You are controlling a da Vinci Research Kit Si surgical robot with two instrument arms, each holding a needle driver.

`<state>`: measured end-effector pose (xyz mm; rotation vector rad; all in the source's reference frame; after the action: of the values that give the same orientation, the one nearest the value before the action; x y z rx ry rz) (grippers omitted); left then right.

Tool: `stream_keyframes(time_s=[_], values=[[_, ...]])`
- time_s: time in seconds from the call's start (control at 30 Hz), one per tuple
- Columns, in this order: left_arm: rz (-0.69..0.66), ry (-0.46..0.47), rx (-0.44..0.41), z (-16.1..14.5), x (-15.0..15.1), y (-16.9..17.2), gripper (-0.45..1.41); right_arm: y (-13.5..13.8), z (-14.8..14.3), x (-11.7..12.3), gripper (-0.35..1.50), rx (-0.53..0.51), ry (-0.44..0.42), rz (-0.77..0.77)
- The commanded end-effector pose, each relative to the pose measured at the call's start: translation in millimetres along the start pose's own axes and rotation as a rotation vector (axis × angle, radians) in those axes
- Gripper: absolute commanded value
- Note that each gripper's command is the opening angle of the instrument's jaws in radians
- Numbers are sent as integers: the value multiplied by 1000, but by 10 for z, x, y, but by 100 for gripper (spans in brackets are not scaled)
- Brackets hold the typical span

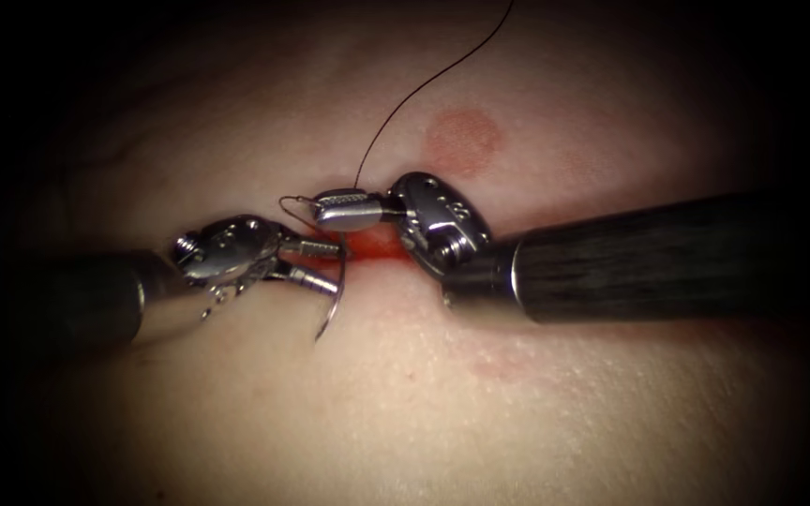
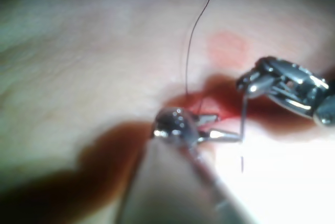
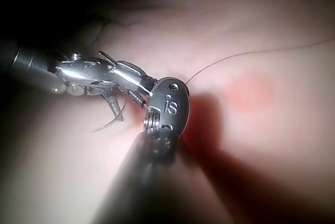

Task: Wound Closure
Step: Hand the needle back to the left gripper to reposition.

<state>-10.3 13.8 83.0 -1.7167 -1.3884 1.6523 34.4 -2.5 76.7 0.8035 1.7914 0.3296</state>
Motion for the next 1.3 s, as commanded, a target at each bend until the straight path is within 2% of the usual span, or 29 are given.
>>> stream_keyframes(time_s=[0.03, 0.5, 0.97, 1.03, 1.1, 1.2, 1.3], values=[[-3, 2, 0, 3, -4, -7, 39, -2, 1, -5, -35, 6, -12, -1], [-37, 22, -2, 17, -5, 10, 39, 7, 3, -5, -35, -9, -17, -62], [-65, 2, -21, 37, -13, 2, 40, 9, 5, -2, -35, -15, -14, -94], [-70, 1, -20, 36, -15, 3, 33, 8, 5, -1, -35, -13, -13, -93], [-70, -9, -23, 35, -15, 3, 19, 8, 5, 0, -35, -12, -13, -92], [-70, -19, -26, 34, -15, 4, -35, 8, 7, 1, -35, -7, -15, -97], [-68, -26, -29, 34, -16, 4, -35, 7, 7, 1, -35, -3, -14, -96]])
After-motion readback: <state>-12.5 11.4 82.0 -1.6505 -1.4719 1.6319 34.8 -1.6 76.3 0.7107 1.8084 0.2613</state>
